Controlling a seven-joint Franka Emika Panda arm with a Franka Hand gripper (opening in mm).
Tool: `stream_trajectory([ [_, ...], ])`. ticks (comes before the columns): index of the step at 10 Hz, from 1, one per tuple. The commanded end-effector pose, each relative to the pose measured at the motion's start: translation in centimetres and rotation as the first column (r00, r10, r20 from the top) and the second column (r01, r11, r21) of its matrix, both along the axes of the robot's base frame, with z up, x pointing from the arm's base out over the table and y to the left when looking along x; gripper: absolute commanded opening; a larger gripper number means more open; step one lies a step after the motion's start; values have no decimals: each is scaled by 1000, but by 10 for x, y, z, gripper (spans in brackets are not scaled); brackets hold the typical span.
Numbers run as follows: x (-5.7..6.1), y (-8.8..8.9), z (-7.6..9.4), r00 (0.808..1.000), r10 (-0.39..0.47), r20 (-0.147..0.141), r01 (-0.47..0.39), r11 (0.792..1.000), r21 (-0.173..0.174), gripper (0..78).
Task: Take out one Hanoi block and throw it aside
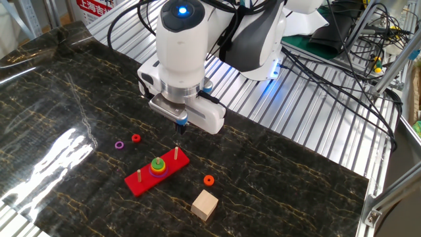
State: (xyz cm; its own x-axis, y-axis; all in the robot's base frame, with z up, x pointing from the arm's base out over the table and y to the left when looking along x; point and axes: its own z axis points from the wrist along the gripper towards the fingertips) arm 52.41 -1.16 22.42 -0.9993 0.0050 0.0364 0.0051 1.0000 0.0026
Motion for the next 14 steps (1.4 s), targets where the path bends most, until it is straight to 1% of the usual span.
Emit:
stream_trajectory([
  [1, 2, -1, 2, 1000, -2, 2, 2, 1000, 0, 0],
  [5, 2, -1, 2, 1000, -8, 10, 8, 1000, 0, 0],
  [6, 2, -1, 1, 1000, -8, 4, 8, 1000, -1, 0],
  [9, 2, -1, 1, 1000, -16, 5, 16, 1000, -2, 0],
  [11, 1, -1, 1, 1000, -6, 2, 6, 1000, -2, 0],
  [14, 1, -1, -1, 1000, -1, 9, 1, 1000, -3, 0],
])
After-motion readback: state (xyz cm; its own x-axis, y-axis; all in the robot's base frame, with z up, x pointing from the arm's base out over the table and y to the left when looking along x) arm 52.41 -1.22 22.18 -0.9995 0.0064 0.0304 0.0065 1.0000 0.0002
